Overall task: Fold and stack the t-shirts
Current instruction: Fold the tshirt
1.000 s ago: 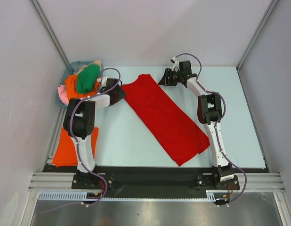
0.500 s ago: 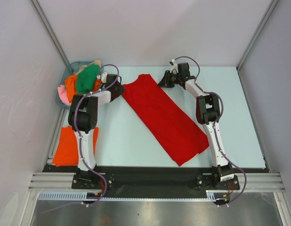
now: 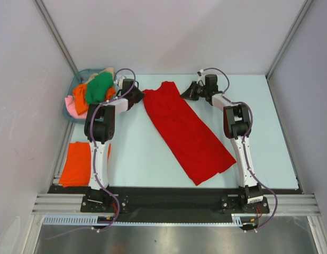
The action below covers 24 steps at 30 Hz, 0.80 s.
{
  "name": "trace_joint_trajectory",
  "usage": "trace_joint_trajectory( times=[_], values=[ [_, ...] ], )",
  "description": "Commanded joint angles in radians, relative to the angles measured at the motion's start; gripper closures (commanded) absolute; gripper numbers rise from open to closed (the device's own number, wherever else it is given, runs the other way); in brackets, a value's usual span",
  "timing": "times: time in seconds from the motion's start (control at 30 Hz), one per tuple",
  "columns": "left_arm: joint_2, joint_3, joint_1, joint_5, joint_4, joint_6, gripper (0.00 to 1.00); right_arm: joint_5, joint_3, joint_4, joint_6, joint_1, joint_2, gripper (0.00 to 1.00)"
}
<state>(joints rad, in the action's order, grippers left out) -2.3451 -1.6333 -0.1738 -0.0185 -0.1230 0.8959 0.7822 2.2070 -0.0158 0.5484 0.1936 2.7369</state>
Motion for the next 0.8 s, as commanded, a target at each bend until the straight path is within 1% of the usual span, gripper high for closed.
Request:
trace_joint_trajectory(
  times=[0.0,0.1,0.13,0.2,0.23,0.27,0.37,0.43,0.47,0.6,0.7,0.77],
  values=[
    [-0.057,-0.079,0.004,0.061,-0.062,0.031,0.78,-0.148,-0.194,-0.094,0.010,-0.032,-0.135,1.00],
    [-0.118,-0.149,0.002,0.095,-0.099,0.052,0.78,-0.187,-0.285,-0.128,0.018,-0.054,-0.196,1.00],
    [-0.140,-0.177,0.000,0.106,-0.101,0.061,0.78,-0.217,-0.344,-0.136,0.018,-0.059,-0.236,1.00],
    [-0.190,-0.255,-0.004,0.127,-0.105,0.075,0.78,-0.251,-0.410,-0.173,0.025,-0.074,-0.270,1.00],
    [-0.207,-0.281,-0.015,0.146,-0.131,0.078,0.76,-0.270,-0.455,-0.190,0.042,-0.079,-0.285,1.00],
    [-0.224,-0.337,-0.021,0.153,-0.141,0.078,0.75,-0.274,-0.467,-0.214,0.050,-0.091,-0.289,1.00],
    [-0.295,-0.445,-0.047,0.155,-0.151,0.104,0.74,-0.271,-0.484,-0.249,0.079,-0.112,-0.280,1.00],
    [-0.342,-0.496,-0.065,0.154,-0.170,0.127,0.73,-0.262,-0.460,-0.245,0.077,-0.131,-0.261,1.00],
    [-0.358,-0.546,-0.072,0.144,-0.171,0.130,0.73,-0.258,-0.417,-0.224,0.074,-0.135,-0.238,1.00],
    [-0.427,-0.645,-0.096,0.130,-0.175,0.158,0.71,-0.225,-0.304,-0.184,0.056,-0.154,-0.174,1.00],
    [-0.462,-0.692,-0.107,0.126,-0.176,0.166,0.62,-0.209,-0.218,-0.132,0.044,-0.154,-0.134,1.00],
    [-0.456,-0.720,-0.112,0.121,-0.135,0.150,0.57,-0.209,-0.195,-0.109,0.044,-0.154,-0.129,1.00]
  ],
)
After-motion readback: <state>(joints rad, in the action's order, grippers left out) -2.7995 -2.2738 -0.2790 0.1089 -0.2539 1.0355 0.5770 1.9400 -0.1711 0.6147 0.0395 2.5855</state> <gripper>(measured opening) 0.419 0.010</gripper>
